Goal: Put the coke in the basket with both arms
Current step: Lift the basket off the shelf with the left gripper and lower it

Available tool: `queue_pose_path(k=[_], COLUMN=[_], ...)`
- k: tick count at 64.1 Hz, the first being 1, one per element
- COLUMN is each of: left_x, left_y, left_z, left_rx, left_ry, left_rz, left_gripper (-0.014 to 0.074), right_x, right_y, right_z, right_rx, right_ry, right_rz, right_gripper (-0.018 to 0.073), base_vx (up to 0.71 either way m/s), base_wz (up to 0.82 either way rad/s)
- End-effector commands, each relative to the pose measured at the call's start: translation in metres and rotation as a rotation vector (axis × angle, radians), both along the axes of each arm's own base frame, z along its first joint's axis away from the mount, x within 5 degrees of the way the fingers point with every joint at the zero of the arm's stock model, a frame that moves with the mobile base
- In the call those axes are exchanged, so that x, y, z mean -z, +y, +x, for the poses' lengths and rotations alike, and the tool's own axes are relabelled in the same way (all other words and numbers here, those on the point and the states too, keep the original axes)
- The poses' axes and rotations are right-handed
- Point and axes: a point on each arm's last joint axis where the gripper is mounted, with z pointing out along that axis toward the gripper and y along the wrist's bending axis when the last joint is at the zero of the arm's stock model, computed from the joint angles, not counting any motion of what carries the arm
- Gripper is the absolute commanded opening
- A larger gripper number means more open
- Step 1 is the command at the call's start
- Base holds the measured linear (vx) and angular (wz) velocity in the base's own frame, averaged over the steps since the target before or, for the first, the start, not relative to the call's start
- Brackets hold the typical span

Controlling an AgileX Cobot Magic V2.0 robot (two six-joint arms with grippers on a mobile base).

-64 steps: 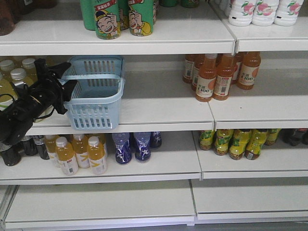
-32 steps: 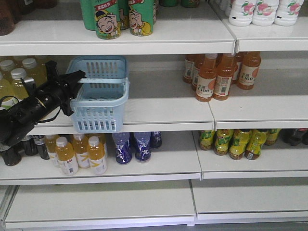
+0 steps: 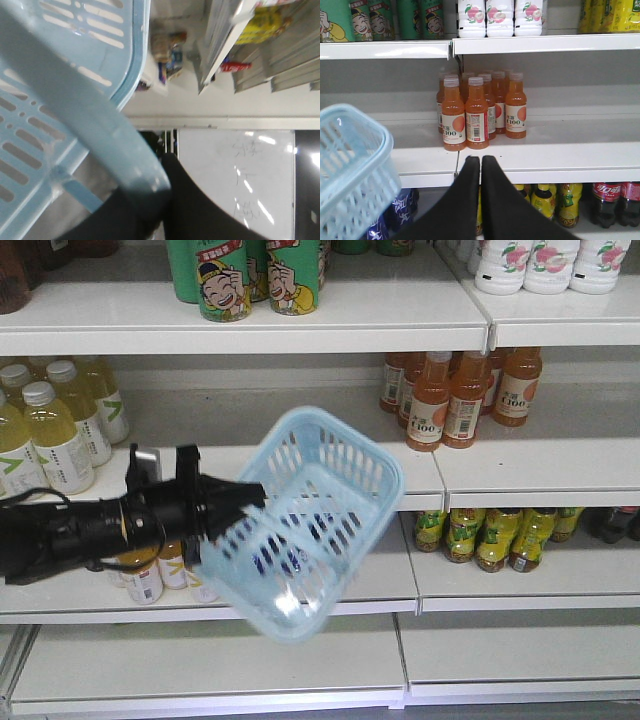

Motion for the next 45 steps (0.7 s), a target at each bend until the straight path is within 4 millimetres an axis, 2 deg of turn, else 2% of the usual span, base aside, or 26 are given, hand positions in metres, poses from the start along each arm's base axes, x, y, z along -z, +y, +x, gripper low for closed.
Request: queue_pose_path(k=[1, 7, 16, 19, 30, 45], left_x=[-0.037, -0.034, -0.046, -0.050, -0.086, -0.136], left_y=[-0.020, -0.028, -0.036, -0.037, -0.041, -0.031], left_z=[-0.045, -0.079, -0.118, -0.124, -0.146, -0.176], left_rx=[0.160, 0.207, 0.276, 0.287, 0.352, 0.367], left_ry=[-0.059, -0.030, -0.072, -0.083, -0.203, -0.368], left_rz=[-0.202, -0.187, -0.178, -0.181, -0.209, -0.273], left_gripper=[-0.0008, -0.0008, -0.0008, -0.0008, -0.0007, -0.0006], right_x=[-0.003, -0.003, -0.003, -0.003, -0.003, -0.003], right_y=[0.002, 0.002, 0.002, 0.002, 0.002, 0.002], right_z=[0.000, 0.000, 0.000, 0.000, 0.000, 0.000], right_rx=[-0.015, -0.015, -0.015, -0.015, -0.015, -0.015], right_ry=[-0.054, -0.054, -0.054, -0.054, -0.054, -0.054], right_rz=[-0.016, -0.016, -0.016, -0.016, -0.016, -0.016], right_gripper=[-0.0005, -0.0005, -0.0005, -0.0005, -0.0005, -0.0005], base_vx=[0.00, 0.00, 0.00, 0.00, 0.00, 0.00], base_wz=[0.00, 0.00, 0.00, 0.00, 0.00, 0.00])
